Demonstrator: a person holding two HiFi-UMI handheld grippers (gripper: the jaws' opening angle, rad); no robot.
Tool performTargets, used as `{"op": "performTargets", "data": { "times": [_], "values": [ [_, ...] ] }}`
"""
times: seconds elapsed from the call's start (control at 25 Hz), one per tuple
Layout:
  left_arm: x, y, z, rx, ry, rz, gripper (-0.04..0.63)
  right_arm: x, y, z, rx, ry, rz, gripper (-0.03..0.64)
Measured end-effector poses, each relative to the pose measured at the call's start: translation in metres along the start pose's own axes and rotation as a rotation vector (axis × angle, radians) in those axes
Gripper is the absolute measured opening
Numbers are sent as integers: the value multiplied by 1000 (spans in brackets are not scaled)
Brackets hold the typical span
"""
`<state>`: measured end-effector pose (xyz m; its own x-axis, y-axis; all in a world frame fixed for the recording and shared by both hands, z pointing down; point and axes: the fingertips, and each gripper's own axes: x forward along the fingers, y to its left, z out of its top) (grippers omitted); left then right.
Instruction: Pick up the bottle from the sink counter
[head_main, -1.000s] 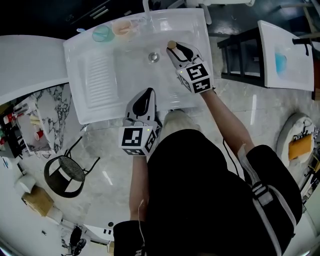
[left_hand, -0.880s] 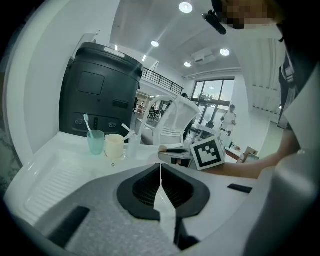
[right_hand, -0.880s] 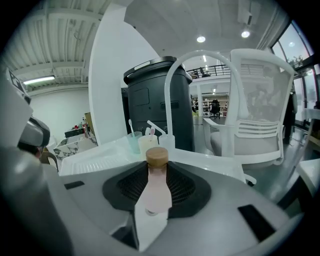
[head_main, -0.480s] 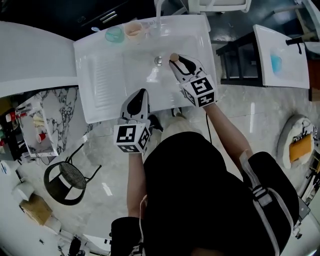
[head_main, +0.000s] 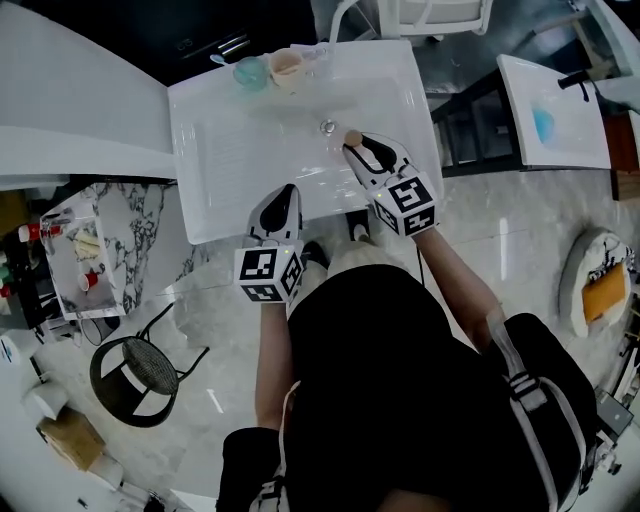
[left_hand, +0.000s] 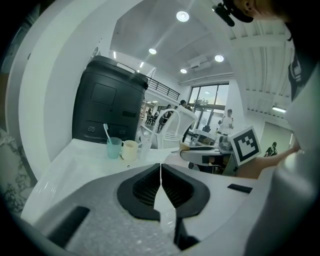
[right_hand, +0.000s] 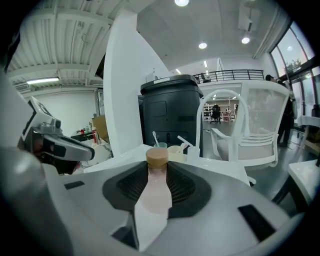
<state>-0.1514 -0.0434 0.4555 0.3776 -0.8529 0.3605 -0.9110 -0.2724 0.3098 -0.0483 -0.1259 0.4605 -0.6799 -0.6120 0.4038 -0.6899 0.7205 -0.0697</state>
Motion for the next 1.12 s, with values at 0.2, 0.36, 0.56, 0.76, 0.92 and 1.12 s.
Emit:
{"op": "performTargets", "data": {
  "times": [0.2,0.36,0.56,0.76,0.92,1.12],
  "values": [
    [-13,2,2,34,-8,-32,20,-17,30,3,3,-7,-2,117],
    [-22,2,0,55,-6,-67,20,-26,52,6,4,-21,-11,117],
    [-33,-2,-2,72,-6,-109,20,-41,74,10,9,-36,-25,117],
    [-44,-1,-5,84,-17,-135,20,-51,93,5,15,-46,-36,117],
    [-53,-3,-9,95,-18,-151,20,-59,108,-1,21,-52,-45,117],
    [-60,-6,-13,102,-27,-160,20,-70,120,0,31,-77,-46,117]
  ]
}}
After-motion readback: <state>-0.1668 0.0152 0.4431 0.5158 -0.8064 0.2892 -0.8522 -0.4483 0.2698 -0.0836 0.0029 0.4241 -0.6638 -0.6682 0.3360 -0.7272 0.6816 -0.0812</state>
